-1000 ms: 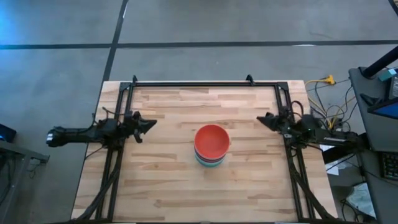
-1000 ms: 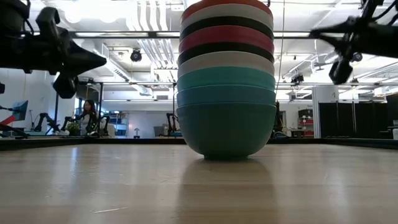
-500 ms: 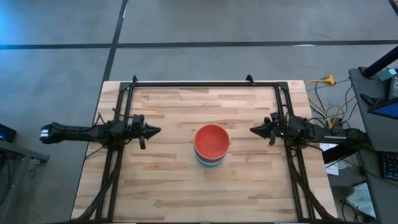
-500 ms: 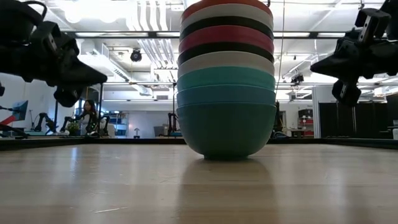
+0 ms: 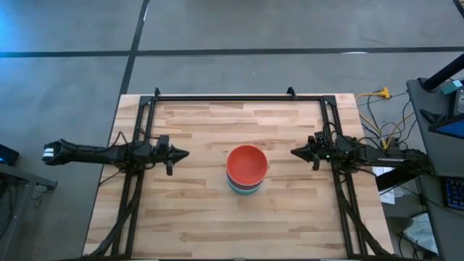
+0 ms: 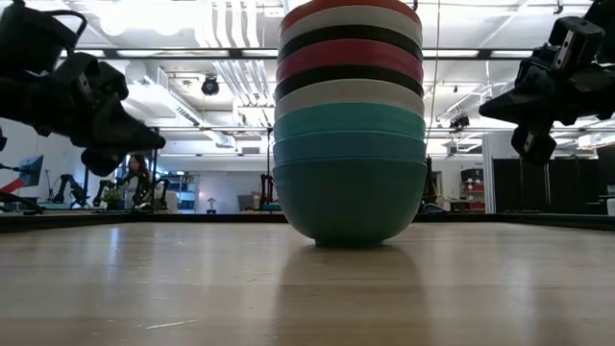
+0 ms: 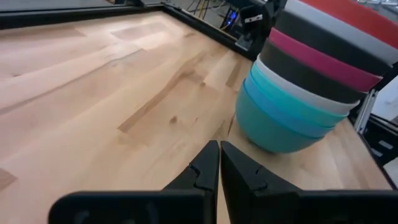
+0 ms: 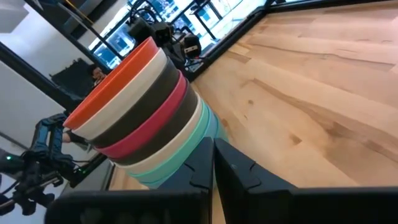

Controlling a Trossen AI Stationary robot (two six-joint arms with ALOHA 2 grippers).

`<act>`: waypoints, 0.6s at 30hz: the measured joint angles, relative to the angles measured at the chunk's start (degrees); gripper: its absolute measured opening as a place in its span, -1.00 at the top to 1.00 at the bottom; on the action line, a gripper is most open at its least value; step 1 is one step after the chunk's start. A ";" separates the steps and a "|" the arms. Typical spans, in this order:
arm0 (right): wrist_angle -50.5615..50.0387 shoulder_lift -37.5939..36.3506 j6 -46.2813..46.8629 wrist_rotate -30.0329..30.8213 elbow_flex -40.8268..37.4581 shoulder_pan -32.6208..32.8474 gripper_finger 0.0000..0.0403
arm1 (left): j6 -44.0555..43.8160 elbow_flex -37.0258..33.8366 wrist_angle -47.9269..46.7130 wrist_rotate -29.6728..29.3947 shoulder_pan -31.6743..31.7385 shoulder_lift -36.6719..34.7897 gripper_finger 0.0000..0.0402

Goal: Nest bowls inside each other
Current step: Return to Home Position

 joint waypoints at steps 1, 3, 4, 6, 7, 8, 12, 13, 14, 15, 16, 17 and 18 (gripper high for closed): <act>0.00 0.01 0.03 0.00 0.00 0.00 0.96 | 0.00 0.00 0.00 0.00 0.00 0.22 1.00; 0.00 0.02 0.15 -0.02 0.00 0.00 0.96 | 0.02 -0.02 0.00 0.00 0.00 0.60 1.00; 0.01 0.02 0.15 -0.01 0.00 0.00 0.96 | 0.02 -0.02 0.02 0.00 0.00 0.77 1.00; 0.02 0.02 0.15 -0.01 0.00 0.00 0.96 | 0.02 -0.02 0.02 0.00 0.00 1.09 1.00; 0.02 0.02 0.15 0.00 0.00 0.00 0.96 | 0.02 -0.02 0.02 0.00 0.00 1.21 1.00; 0.02 0.02 0.15 -0.01 0.00 0.00 0.96 | 0.02 -0.02 0.02 0.00 0.00 1.33 1.00; 0.02 0.02 0.15 0.00 0.00 0.00 0.96 | 0.02 -0.02 0.05 0.00 0.00 1.80 1.00; 0.02 0.02 0.15 0.00 0.00 0.00 0.96 | 0.02 -0.02 0.05 0.00 0.00 1.81 1.00; 0.03 0.02 0.15 0.00 0.00 0.00 0.96 | 0.02 -0.02 0.05 0.00 0.00 1.79 1.00; 0.02 0.02 0.15 0.00 0.00 0.00 0.96 | 0.02 -0.02 0.07 0.00 0.00 1.77 1.00; 0.03 0.02 0.15 0.00 0.00 0.00 0.96 | 0.02 -0.04 0.07 0.00 0.00 1.77 1.00; 0.02 0.02 0.15 0.00 0.00 0.00 0.96 | 0.02 -0.03 0.07 0.00 0.00 1.77 1.00; 0.03 0.02 0.15 0.00 0.00 0.00 0.96 | 0.02 -0.03 0.07 0.00 0.00 1.77 1.00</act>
